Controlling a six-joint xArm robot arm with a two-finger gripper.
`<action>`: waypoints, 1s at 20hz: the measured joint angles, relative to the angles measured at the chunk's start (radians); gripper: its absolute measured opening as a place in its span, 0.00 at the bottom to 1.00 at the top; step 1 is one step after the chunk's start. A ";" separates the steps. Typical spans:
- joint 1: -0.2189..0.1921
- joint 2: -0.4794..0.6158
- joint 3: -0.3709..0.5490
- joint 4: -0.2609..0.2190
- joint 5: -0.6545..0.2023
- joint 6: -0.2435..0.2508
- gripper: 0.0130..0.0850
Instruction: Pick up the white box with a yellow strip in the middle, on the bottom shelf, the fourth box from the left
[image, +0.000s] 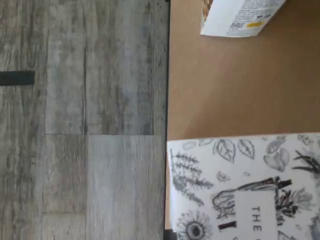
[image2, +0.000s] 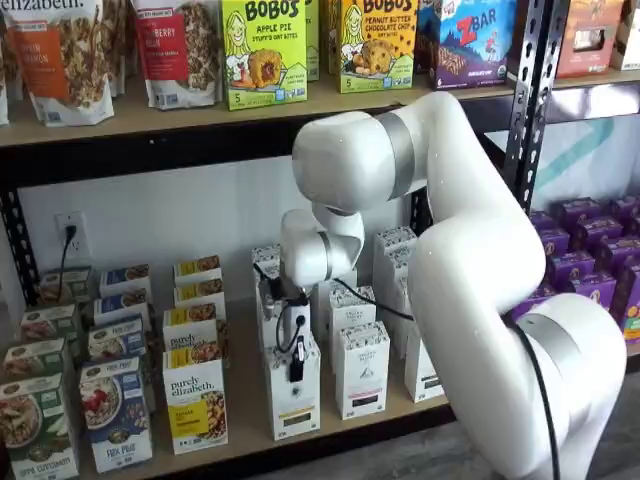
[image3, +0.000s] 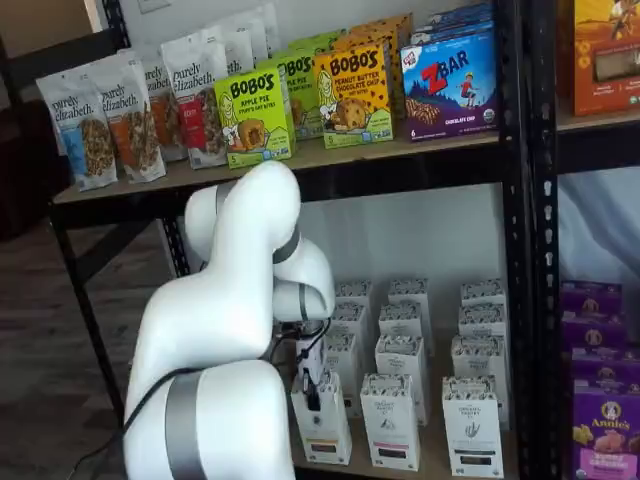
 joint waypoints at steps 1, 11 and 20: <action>0.003 -0.005 0.009 -0.001 -0.003 0.004 0.50; 0.031 -0.096 0.155 0.016 -0.055 0.012 0.50; 0.060 -0.231 0.368 0.037 -0.142 0.016 0.50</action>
